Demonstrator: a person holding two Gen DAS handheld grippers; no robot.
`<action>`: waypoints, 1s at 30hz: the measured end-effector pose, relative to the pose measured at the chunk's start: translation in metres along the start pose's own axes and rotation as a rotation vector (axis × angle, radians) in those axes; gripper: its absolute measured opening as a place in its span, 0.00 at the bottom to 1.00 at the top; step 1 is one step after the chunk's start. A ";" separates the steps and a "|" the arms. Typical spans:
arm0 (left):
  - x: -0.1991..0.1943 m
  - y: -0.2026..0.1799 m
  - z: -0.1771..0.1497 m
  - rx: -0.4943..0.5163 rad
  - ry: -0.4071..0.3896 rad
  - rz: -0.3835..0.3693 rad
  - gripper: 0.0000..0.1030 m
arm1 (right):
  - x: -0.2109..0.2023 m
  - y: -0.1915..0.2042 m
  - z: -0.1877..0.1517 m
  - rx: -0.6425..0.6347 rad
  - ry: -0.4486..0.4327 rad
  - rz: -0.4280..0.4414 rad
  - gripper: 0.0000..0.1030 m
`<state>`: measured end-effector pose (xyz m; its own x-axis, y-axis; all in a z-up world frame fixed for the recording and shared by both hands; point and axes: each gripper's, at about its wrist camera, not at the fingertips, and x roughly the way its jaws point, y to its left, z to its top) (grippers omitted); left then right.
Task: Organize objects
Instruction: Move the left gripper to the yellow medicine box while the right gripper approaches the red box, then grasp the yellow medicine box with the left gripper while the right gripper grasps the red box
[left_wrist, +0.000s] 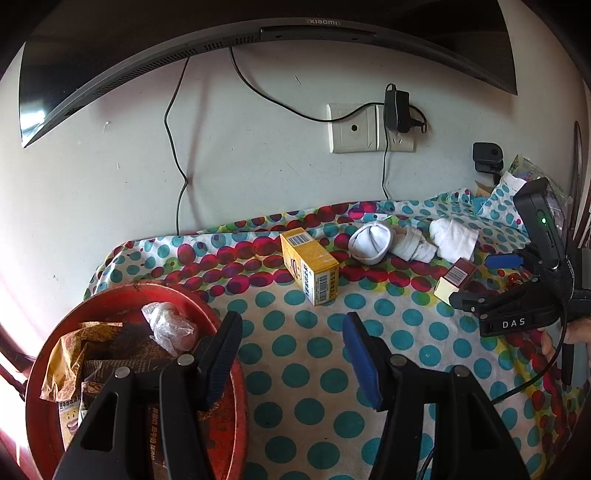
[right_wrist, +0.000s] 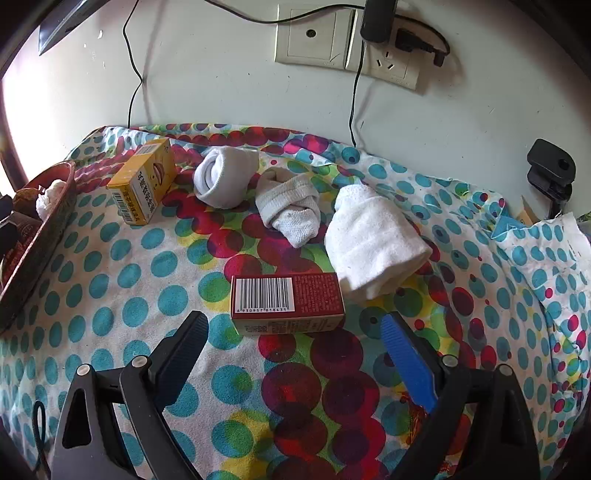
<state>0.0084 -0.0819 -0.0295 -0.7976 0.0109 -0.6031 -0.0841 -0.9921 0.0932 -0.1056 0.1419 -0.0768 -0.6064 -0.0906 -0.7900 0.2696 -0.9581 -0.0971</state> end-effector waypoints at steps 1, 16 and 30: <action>0.001 0.000 0.000 0.000 0.001 0.000 0.56 | 0.002 -0.001 0.000 0.003 0.002 -0.002 0.91; 0.013 -0.011 -0.008 0.042 0.037 -0.018 0.56 | 0.017 -0.002 0.000 0.014 0.011 0.050 0.59; 0.012 -0.014 0.004 -0.076 0.002 -0.133 0.65 | 0.009 -0.004 -0.010 0.013 -0.009 0.087 0.59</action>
<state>-0.0027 -0.0675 -0.0347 -0.7813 0.1424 -0.6077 -0.1432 -0.9886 -0.0476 -0.1043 0.1478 -0.0893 -0.5876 -0.1755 -0.7899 0.3118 -0.9499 -0.0208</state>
